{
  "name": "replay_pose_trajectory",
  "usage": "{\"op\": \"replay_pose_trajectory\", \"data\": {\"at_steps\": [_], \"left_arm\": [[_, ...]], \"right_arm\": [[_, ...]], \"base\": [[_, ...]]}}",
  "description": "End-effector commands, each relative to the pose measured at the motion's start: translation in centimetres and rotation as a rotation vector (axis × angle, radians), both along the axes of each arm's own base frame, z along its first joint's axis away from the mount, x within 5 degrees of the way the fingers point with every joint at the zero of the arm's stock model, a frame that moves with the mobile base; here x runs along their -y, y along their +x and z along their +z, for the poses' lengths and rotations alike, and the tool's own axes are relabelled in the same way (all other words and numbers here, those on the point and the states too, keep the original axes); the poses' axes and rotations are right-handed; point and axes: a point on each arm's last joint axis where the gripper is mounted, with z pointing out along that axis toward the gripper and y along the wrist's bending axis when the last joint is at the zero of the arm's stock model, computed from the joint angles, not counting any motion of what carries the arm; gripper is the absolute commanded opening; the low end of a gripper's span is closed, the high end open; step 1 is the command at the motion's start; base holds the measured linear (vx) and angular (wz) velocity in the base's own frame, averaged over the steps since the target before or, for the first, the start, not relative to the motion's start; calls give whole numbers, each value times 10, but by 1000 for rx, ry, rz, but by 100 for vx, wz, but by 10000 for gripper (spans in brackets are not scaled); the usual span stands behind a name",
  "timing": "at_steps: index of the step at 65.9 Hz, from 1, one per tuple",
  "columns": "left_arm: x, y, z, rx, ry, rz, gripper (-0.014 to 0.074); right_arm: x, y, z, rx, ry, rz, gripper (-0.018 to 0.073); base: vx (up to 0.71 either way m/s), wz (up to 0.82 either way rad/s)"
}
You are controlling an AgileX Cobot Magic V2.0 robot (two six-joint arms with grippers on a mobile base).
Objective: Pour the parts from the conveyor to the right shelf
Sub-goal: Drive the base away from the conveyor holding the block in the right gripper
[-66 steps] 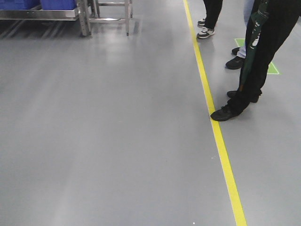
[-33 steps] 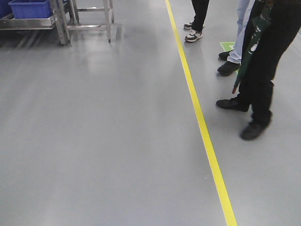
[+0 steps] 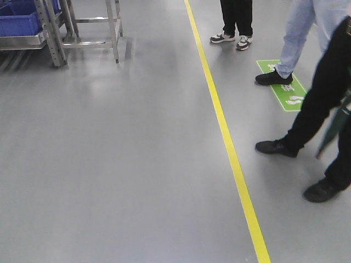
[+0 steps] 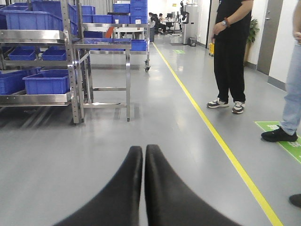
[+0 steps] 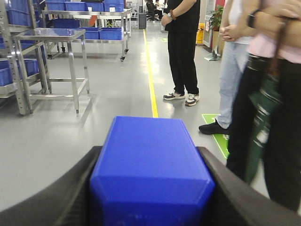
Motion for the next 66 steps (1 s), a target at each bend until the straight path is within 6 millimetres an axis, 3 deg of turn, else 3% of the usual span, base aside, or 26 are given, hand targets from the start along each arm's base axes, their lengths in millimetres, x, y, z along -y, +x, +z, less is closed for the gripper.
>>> {"op": "replay_pose_trajectory", "data": {"at_steps": [1,66], "left_arm": [[0,-2,15,110,-11,-6,-6],[0,-2,15,110,-11,-6,-6]], "right_arm": [[0,0,16,95,-8,-4,-4],[0,0,16,95,-8,-4,-4]], "base": [[62,-1],[72,-7]]}}
